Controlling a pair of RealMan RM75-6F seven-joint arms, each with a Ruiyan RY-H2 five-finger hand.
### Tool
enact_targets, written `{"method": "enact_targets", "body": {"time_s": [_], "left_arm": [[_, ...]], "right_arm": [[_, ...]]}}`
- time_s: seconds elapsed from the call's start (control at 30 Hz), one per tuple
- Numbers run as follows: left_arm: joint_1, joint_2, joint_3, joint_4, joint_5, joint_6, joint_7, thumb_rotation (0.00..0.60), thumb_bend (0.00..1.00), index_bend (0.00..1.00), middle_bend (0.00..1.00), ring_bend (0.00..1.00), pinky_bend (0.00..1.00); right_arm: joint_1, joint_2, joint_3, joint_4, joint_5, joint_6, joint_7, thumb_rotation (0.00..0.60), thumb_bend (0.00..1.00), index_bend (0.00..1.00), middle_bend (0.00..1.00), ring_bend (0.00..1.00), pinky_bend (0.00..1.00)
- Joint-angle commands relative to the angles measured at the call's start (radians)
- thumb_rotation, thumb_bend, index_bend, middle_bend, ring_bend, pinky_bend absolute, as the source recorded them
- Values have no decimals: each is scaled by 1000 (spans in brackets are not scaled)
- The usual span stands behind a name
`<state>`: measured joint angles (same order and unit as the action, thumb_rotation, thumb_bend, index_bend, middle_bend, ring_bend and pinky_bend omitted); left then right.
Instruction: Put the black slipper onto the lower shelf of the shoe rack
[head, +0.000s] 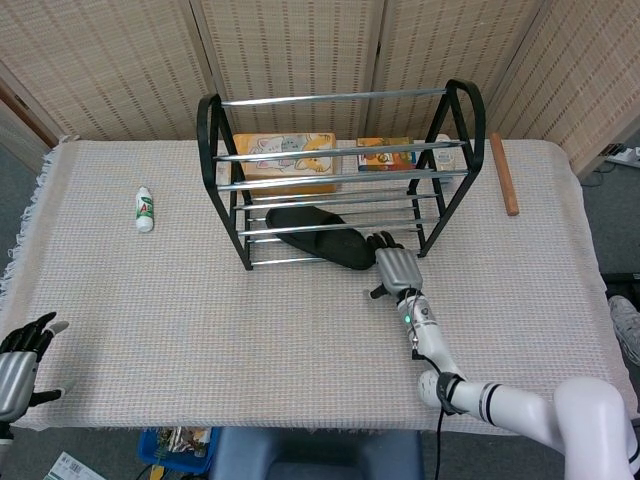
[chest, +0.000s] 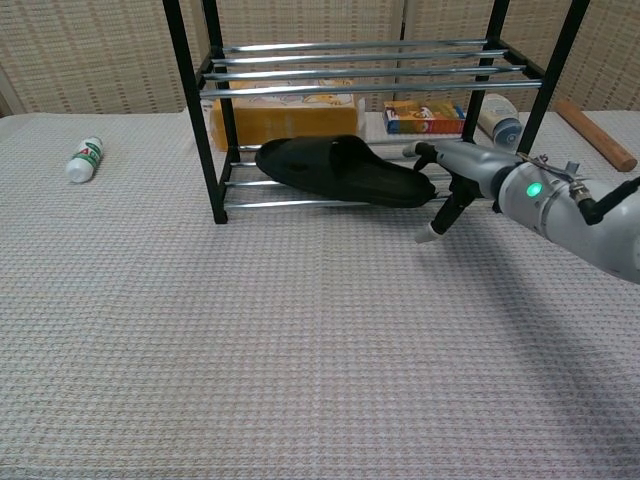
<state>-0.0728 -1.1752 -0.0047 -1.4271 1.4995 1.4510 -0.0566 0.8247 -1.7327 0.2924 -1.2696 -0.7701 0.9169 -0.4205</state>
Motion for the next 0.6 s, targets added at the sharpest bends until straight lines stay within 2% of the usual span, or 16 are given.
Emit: {"method": "enact_targets", "body": {"time_s": [0.03, 0.6], "left_arm": [[0, 0, 0, -1, 1, 1, 0, 600, 148, 207, 120, 151, 192], [4, -4, 2, 7, -1, 2, 2, 600, 148, 207, 120, 151, 192]], "right_arm": [[-7, 5, -14, -29, -21, 12, 2, 600, 0, 0, 108, 65, 204], [-7, -11, -50, -125, -106, 35, 7, 600, 0, 0, 118, 69, 204]]}}
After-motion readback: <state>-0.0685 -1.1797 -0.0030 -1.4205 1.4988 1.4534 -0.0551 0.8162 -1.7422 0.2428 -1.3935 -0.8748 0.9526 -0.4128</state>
